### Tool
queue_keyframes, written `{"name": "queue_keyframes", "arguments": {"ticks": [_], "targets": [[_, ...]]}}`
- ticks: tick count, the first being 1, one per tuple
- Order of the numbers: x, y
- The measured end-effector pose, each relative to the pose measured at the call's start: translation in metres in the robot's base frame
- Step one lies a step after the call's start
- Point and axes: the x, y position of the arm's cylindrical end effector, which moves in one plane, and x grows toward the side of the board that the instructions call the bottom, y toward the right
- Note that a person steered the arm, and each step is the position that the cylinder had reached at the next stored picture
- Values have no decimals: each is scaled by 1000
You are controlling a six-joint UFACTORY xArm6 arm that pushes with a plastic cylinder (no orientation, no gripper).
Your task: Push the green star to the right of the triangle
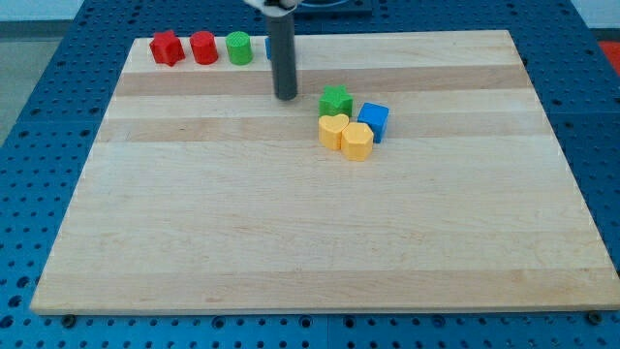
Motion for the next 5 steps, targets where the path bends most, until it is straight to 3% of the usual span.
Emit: {"name": "queue_keyframes", "arguments": {"ticks": [1, 2, 3, 5], "targets": [[36, -2], [47, 31], [44, 75], [9, 87]]}}
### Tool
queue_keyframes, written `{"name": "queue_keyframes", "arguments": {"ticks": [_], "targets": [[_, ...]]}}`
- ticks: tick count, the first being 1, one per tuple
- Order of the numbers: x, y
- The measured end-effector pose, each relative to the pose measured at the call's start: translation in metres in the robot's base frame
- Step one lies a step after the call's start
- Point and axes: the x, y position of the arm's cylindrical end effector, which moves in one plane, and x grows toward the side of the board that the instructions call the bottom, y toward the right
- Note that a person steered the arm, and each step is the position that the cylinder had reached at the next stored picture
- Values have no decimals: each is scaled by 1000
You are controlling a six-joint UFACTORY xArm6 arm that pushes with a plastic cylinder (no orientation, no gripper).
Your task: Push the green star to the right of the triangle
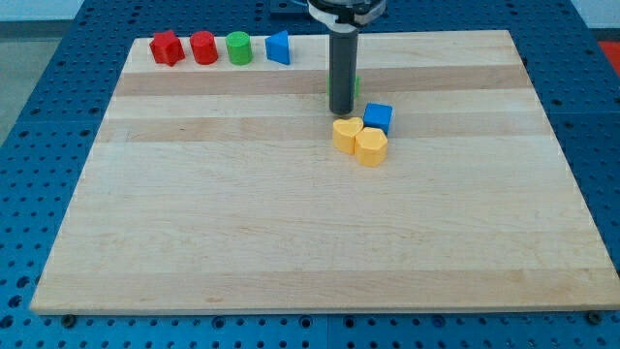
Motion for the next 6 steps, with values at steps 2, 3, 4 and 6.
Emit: {"name": "queue_keyframes", "arguments": {"ticks": [2, 3, 4, 6], "targets": [[-35, 2], [-47, 14], [-57, 26], [-75, 27]]}}
